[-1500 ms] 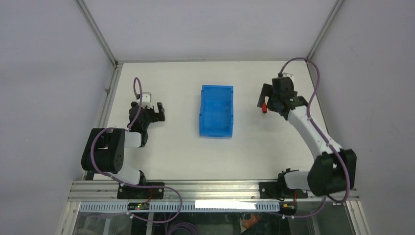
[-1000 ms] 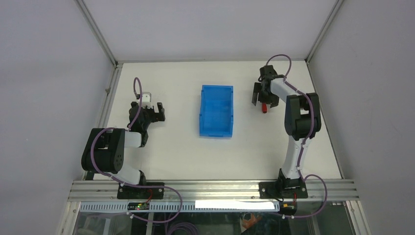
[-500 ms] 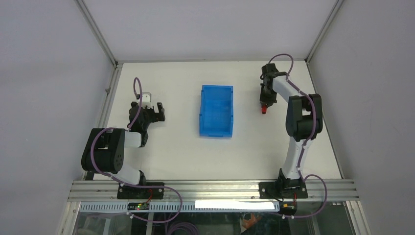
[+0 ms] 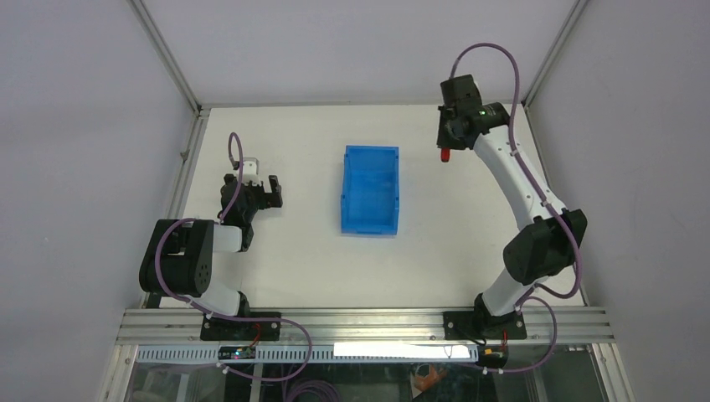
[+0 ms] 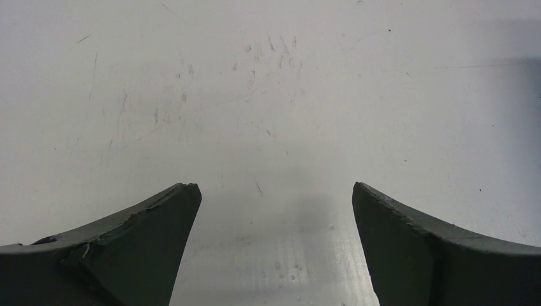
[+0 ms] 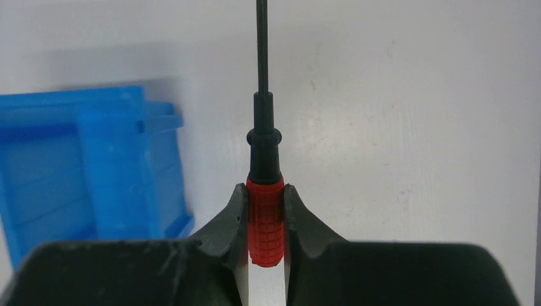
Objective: Put the screwdriver in the bin
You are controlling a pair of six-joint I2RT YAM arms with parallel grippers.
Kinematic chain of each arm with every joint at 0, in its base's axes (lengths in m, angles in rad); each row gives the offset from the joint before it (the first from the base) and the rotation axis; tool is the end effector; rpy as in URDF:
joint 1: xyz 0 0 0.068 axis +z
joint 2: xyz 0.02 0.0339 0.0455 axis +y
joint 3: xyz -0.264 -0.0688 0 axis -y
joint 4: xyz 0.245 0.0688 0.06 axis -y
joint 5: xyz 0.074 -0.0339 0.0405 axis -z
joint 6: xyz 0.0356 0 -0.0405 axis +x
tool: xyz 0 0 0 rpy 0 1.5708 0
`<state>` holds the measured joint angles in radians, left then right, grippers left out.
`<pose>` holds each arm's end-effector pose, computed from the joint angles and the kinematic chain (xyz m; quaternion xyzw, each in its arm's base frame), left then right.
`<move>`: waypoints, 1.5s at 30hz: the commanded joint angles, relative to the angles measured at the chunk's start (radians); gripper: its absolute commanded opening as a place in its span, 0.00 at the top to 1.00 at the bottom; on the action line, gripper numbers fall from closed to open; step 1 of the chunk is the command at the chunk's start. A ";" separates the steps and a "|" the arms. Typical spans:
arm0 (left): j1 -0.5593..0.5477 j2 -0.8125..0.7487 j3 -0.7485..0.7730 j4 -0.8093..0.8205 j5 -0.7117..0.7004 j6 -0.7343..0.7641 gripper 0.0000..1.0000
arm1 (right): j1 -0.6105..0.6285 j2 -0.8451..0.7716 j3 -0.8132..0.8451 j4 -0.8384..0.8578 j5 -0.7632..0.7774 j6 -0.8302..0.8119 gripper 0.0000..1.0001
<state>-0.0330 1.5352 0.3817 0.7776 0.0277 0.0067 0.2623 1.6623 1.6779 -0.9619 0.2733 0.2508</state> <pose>0.2665 -0.0098 0.1374 0.0242 0.8264 -0.0188 0.5623 0.3419 0.0819 0.3524 0.0364 0.9430 -0.0482 0.3273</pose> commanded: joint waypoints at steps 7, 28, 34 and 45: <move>-0.007 -0.028 0.000 0.028 0.006 -0.017 0.01 | 0.368 -0.041 0.163 0.008 0.091 0.036 1.00; -0.007 -0.028 0.002 0.027 0.006 -0.017 0.01 | 0.503 0.207 -0.179 0.356 -0.024 0.142 0.95; -0.006 -0.028 0.000 0.028 0.006 -0.017 0.01 | 0.503 0.303 -0.194 0.358 -0.049 0.166 0.87; -0.007 -0.029 0.001 0.028 0.005 -0.018 0.01 | 0.505 0.290 -0.163 0.331 -0.058 0.153 0.49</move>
<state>-0.0330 1.5352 0.3817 0.7776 0.0277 0.0067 0.7643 2.0079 1.4757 -0.6472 0.2192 0.4095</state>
